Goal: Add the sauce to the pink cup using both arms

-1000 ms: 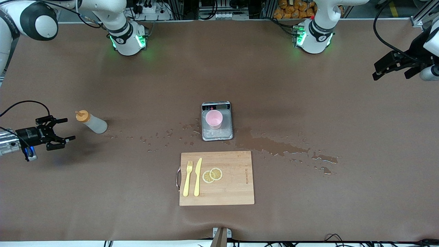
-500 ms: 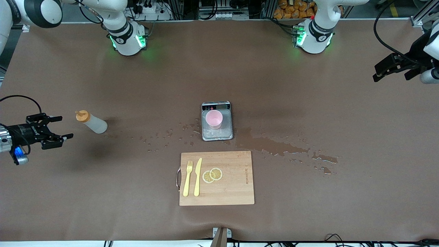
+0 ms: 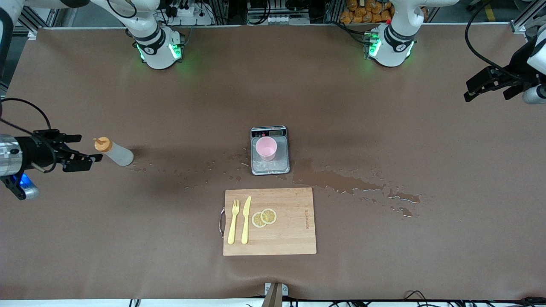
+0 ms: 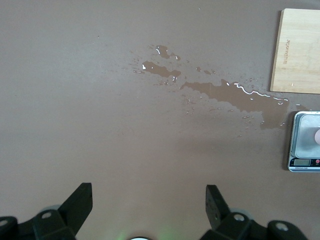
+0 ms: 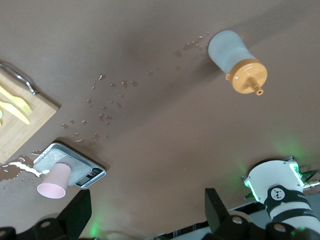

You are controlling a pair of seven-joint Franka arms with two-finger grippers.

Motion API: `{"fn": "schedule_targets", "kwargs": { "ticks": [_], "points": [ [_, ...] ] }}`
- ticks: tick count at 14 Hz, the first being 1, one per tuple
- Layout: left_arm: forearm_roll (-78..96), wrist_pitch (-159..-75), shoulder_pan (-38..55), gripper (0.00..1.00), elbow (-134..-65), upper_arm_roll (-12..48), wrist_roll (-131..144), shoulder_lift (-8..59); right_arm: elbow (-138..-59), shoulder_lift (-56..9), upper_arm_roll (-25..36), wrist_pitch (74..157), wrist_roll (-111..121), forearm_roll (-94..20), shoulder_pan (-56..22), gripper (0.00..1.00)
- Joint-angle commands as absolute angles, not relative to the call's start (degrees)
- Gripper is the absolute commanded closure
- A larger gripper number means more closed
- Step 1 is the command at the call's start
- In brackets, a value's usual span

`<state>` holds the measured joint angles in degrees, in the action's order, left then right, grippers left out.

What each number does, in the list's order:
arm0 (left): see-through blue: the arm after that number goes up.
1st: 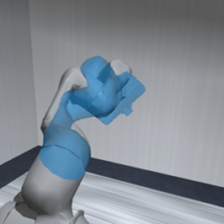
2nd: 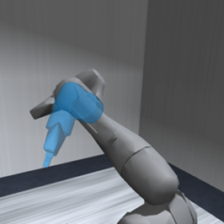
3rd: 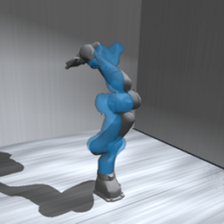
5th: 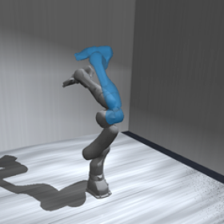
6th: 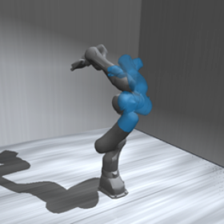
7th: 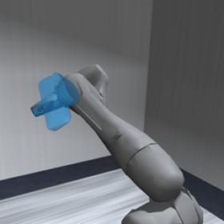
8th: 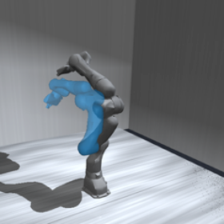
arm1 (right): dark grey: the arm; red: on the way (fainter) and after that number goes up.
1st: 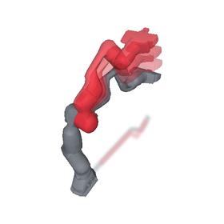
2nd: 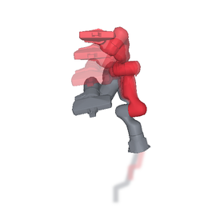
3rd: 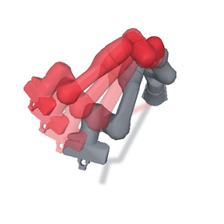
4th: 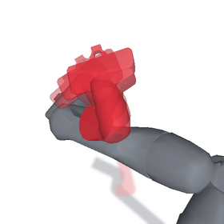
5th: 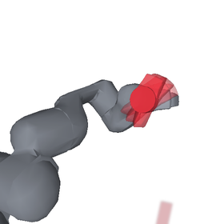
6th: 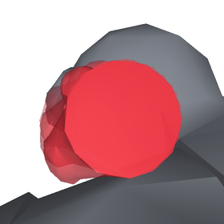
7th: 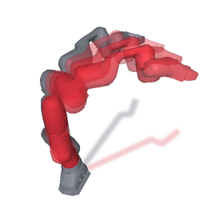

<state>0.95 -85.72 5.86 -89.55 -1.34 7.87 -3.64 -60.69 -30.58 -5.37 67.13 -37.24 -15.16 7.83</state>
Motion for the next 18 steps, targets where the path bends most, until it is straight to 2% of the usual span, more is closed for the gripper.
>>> {"fn": "schedule_targets", "kwargs": {
  "ticks": [1, 3, 5, 9, 10, 15, 18],
  "points": [
    [0.79, -85.69, 5.36, 0.0, -89.12, -1.23, 7.65, -3.78, -62.14, -24.8, -5.45, 67.94, -36.83, -9.6, 3.62, 0.0],
    [0.79, -85.69, 5.36, 0.0, -89.12, -1.14, 7.65, -3.78, -62.66, -21.2, -5.27, 68.11, -32.29, -7.39, 1.76, 0.0],
    [0.88, -85.69, 5.36, 0.0, -89.12, -1.14, 7.65, -3.78, -67.03, -16.9, -4.92, 69.51, -24.46, -7.47, 3.24, 0.0],
    [0.79, -85.69, 5.45, 0.0, -89.03, -1.14, 7.65, -3.87, -84.6, -4.25, -4.92, 80.13, -21.64, -7.12, 3.87, 0.0],
    [0.79, -85.69, 5.45, 0.0, -89.12, -1.14, 7.65, -3.87, -86.73, -2.22, -4.92, 81.37, -20.14, -7.12, 3.78, 0.0],
    [0.79, -85.69, 5.36, 0.0, -89.12, -1.23, 7.74, -3.87, -87.45, 1.93, -5.19, 80.33, -19.86, -5.19, 3.52, 0.0],
    [0.88, -85.61, 5.19, 0.0, -89.03, -1.23, 7.73, -3.87, -87.89, 1.23, -5.27, 83.22, -19.86, -3.35, 2.29, 0.0]
  ]
}}
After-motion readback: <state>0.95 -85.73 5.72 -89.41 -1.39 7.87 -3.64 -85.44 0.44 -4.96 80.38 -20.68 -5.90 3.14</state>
